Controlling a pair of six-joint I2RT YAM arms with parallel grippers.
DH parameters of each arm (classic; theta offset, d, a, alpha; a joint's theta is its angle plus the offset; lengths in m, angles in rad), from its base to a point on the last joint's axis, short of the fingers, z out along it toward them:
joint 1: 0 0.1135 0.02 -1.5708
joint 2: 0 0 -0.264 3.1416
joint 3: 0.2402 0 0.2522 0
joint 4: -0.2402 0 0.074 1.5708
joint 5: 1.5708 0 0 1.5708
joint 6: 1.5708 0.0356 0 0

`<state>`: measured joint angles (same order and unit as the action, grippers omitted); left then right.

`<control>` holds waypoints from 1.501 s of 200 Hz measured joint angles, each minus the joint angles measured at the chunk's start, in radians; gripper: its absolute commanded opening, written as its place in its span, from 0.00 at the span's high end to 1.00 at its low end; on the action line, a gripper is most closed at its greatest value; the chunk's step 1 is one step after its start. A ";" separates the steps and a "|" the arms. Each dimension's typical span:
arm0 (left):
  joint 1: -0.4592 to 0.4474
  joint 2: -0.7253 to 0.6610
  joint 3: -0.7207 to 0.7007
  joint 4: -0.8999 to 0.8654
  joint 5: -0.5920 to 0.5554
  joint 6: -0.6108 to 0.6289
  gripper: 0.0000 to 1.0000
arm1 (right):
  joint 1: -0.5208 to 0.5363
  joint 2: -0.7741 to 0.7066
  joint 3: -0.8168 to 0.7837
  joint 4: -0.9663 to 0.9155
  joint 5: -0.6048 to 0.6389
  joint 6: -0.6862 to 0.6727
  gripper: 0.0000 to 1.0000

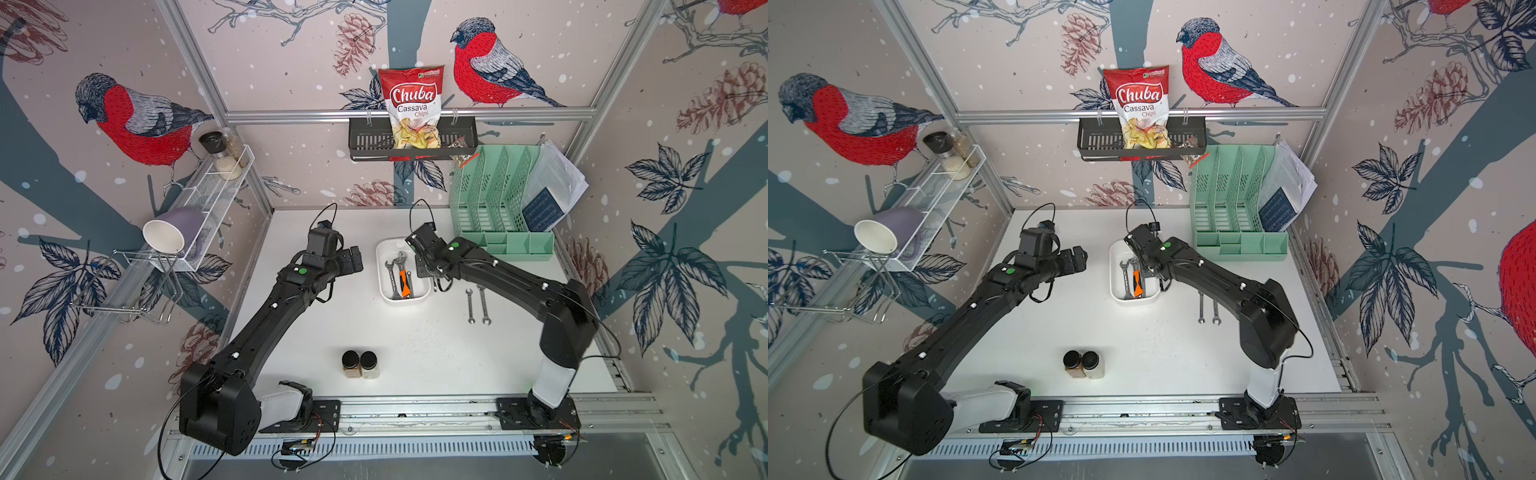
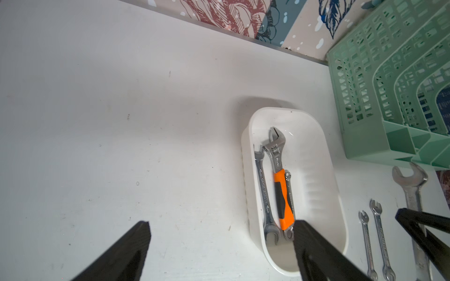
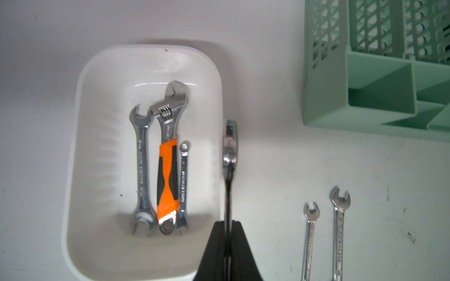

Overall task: Take out the wrench from the storage box
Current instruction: Place the wrench at the center of the board.

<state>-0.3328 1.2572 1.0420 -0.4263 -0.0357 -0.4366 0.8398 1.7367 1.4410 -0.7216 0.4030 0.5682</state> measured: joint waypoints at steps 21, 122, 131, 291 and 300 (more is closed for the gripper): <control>-0.024 -0.003 0.000 0.000 -0.016 0.000 0.05 | 0.004 -0.130 -0.212 0.062 -0.008 0.049 1.00; -0.030 -0.020 -0.009 0.000 -0.070 0.000 0.05 | -0.079 -0.179 -0.632 0.412 -0.172 0.114 1.00; -0.030 -0.018 -0.009 0.000 -0.070 0.000 0.05 | -0.087 -0.169 -0.640 0.430 -0.179 0.114 1.00; -0.030 0.002 -0.009 0.000 -0.073 0.008 0.05 | -0.147 -0.058 -0.621 0.587 -0.219 0.037 0.83; -0.030 0.003 -0.009 0.000 -0.073 0.008 0.05 | -0.147 -0.059 -0.621 0.587 -0.220 0.036 0.82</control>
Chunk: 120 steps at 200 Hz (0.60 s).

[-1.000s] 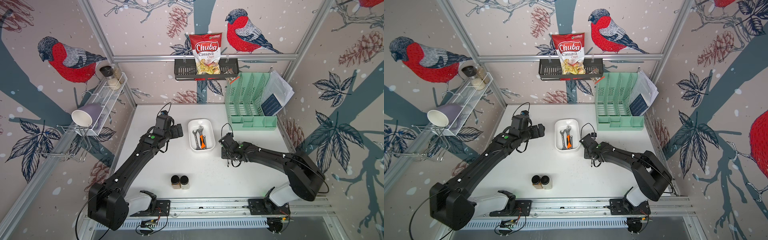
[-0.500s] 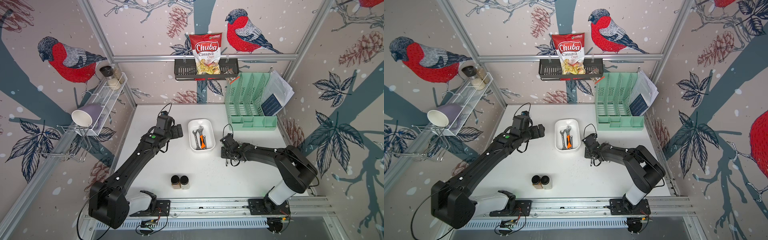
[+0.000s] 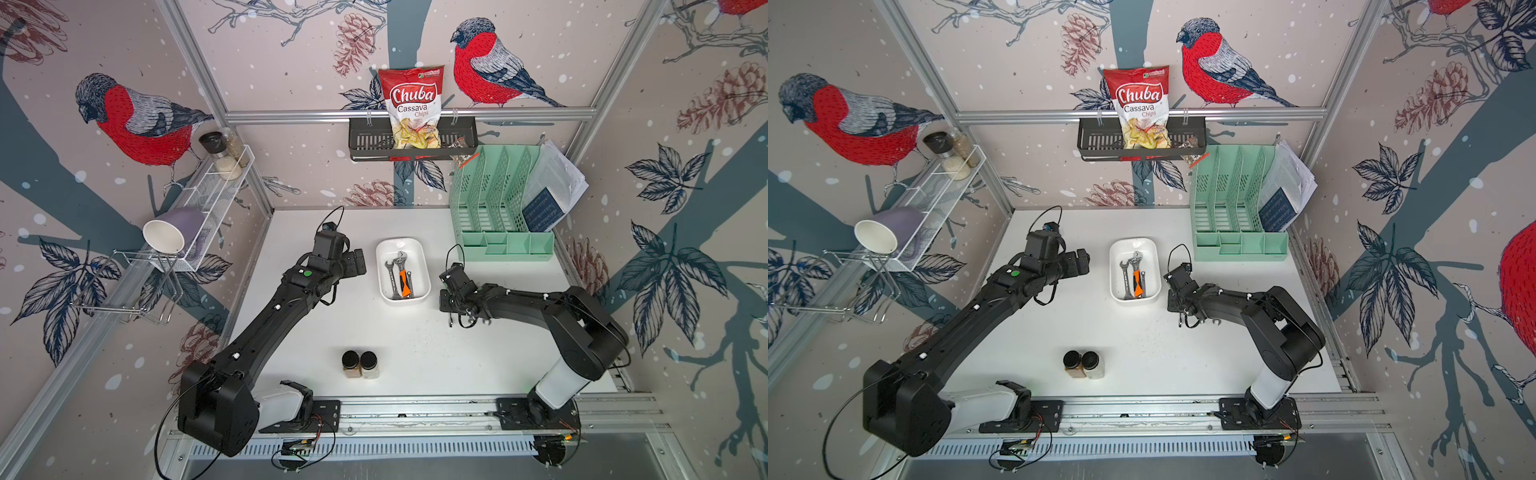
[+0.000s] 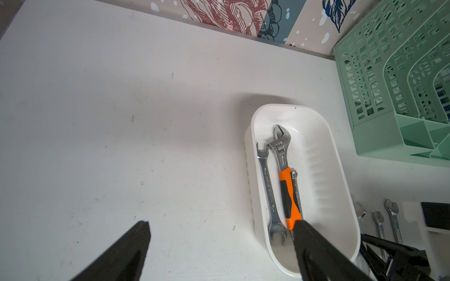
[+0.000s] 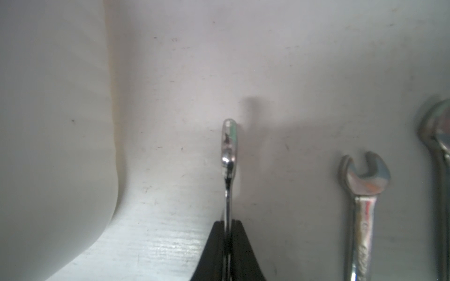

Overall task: Take out the wrench from the storage box
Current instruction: Place the wrench at the center of the board.

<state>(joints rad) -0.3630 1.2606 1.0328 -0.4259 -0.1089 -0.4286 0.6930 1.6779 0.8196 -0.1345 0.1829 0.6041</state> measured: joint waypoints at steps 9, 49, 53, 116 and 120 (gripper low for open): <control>0.000 0.002 0.000 0.000 0.000 0.001 0.05 | -0.001 -0.002 -0.001 -0.001 0.001 0.000 0.81; 0.000 0.003 0.000 0.000 -0.002 0.002 0.05 | -0.014 -0.029 -0.016 -0.040 0.018 0.000 0.79; 0.000 0.003 0.000 0.000 -0.003 0.002 0.05 | -0.015 -0.032 -0.017 -0.045 0.020 0.000 0.79; 0.000 -0.001 0.000 0.000 -0.006 0.002 0.05 | -0.021 -0.065 -0.017 -0.128 0.028 -0.003 0.73; 0.000 -0.002 0.000 0.000 -0.007 0.002 0.05 | -0.021 -0.068 -0.014 -0.134 0.028 -0.003 0.72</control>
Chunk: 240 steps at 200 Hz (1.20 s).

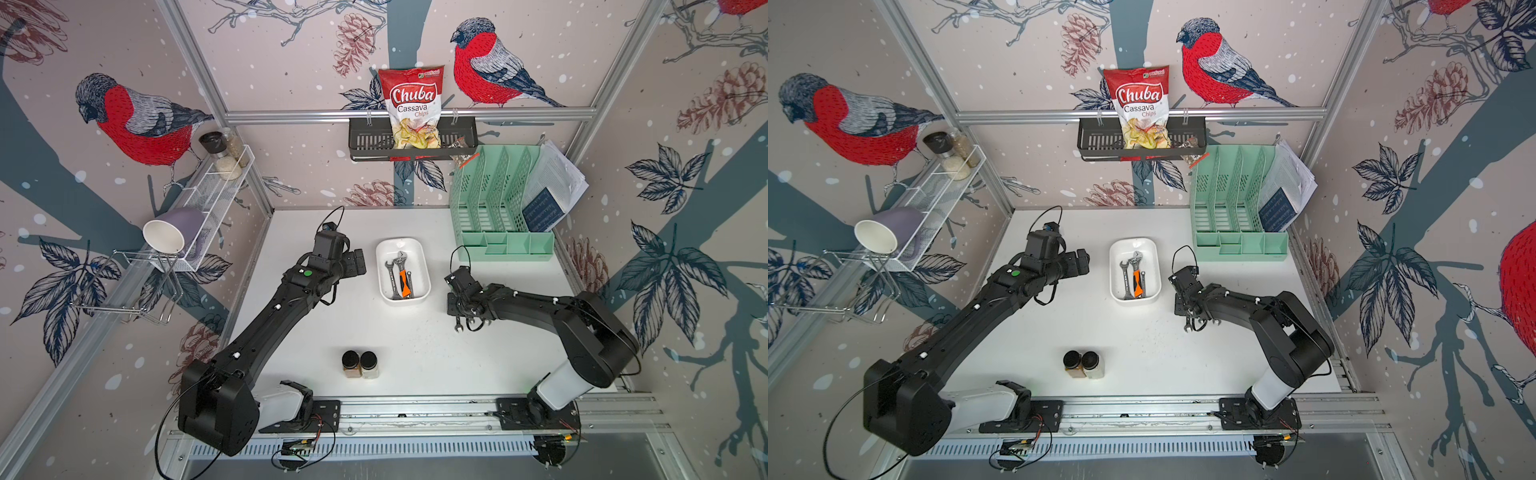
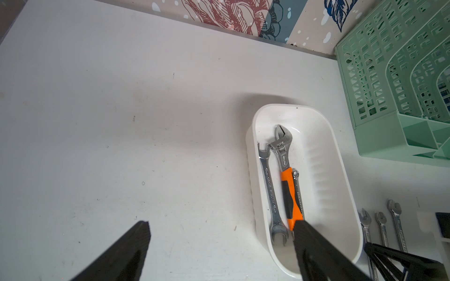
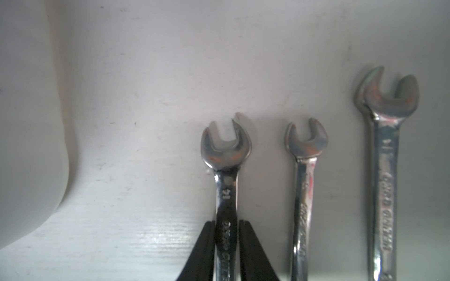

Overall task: Take out the wrench from the storage box
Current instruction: Place the wrench at the center of the board, then pick up the wrench from the storage box.

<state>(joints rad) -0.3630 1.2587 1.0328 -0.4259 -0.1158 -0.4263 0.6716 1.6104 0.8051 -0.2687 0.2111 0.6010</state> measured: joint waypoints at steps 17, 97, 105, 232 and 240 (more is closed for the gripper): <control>0.000 -0.001 0.000 0.000 -0.006 0.000 0.05 | -0.001 -0.006 0.018 -0.024 0.004 -0.001 0.71; 0.042 0.033 0.009 0.012 -0.019 0.000 0.05 | 0.039 -0.053 0.268 -0.178 0.048 -0.029 0.70; 0.047 0.043 0.011 0.024 -0.012 0.000 0.05 | 0.051 -0.034 0.307 -0.188 0.050 -0.030 0.70; 0.097 0.246 0.133 0.017 -0.043 -0.019 0.05 | 0.082 0.575 1.007 -0.320 -0.188 -0.182 0.67; 0.103 0.253 0.133 0.017 -0.044 -0.019 0.05 | 0.082 0.595 1.025 -0.331 -0.189 -0.182 0.66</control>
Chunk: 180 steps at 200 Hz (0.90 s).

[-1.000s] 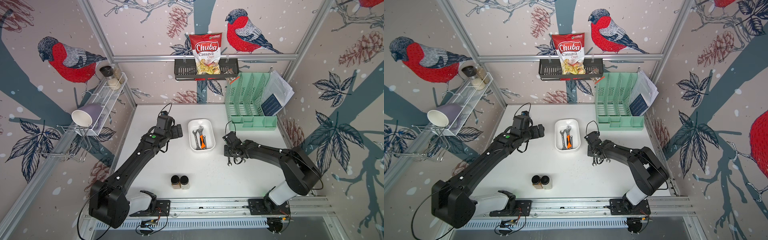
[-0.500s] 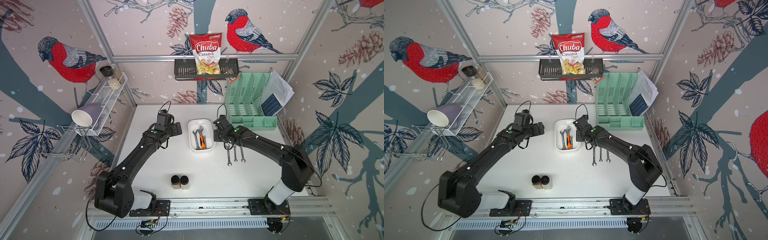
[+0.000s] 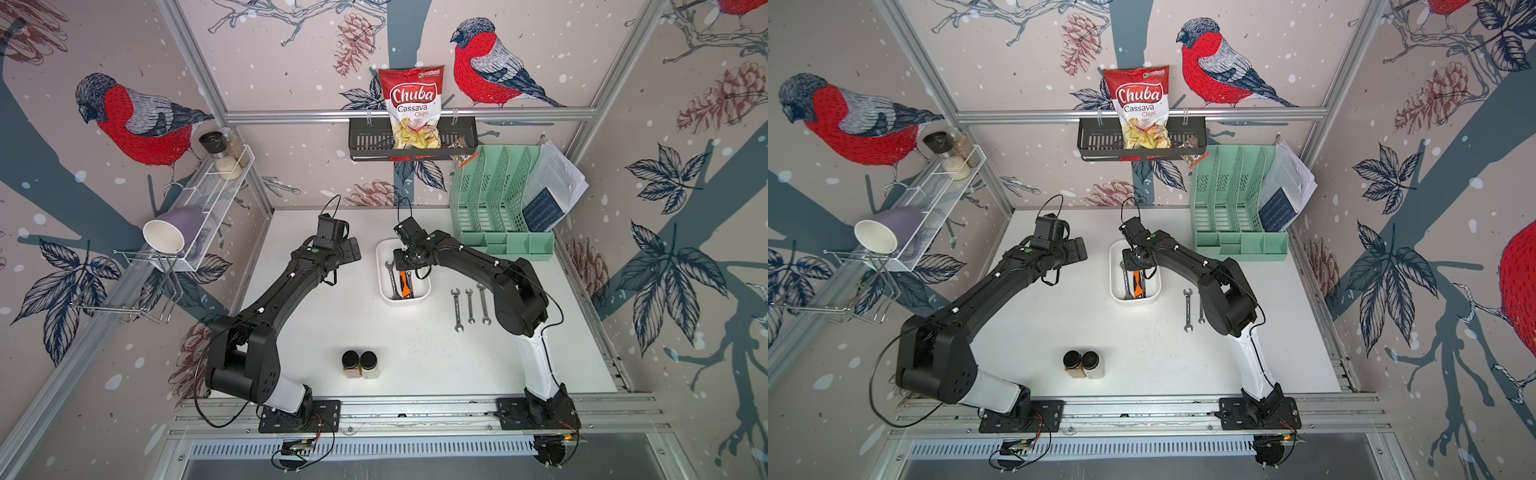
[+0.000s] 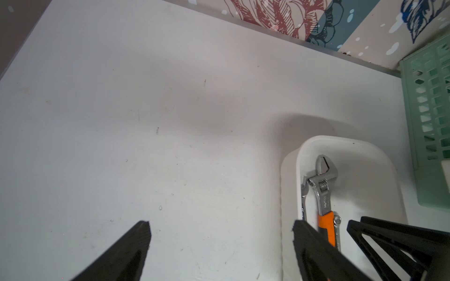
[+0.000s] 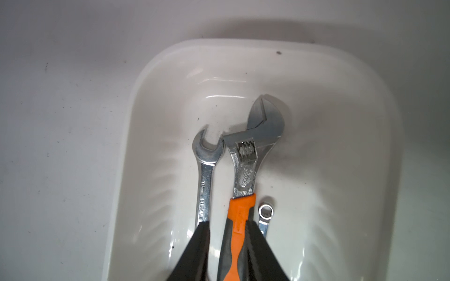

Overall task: Take out the wrench from the storage box
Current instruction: Pick up the wrench from the storage box.

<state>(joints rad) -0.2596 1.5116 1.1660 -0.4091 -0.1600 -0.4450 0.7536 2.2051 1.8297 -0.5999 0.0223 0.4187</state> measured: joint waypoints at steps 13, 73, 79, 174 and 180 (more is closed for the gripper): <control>0.005 0.005 0.000 -0.001 -0.001 0.002 0.05 | 0.001 0.021 0.014 -0.015 0.000 0.000 0.67; 0.016 -0.005 -0.027 -0.004 0.000 0.016 0.05 | 0.028 0.070 0.051 -0.105 0.047 0.031 0.66; 0.016 -0.007 -0.029 -0.004 0.001 0.016 0.05 | 0.032 0.072 0.054 -0.113 0.055 0.034 0.66; 0.016 -0.046 -0.039 -0.002 0.030 0.016 0.05 | 0.068 0.121 0.093 -0.161 0.131 0.059 0.63; 0.016 -0.048 -0.039 -0.002 0.030 0.016 0.05 | 0.069 0.124 0.095 -0.164 0.134 0.059 0.63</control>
<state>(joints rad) -0.2436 1.4639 1.1267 -0.4114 -0.1303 -0.4294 0.8223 2.3295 1.9244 -0.7635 0.1562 0.4778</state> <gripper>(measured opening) 0.951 0.370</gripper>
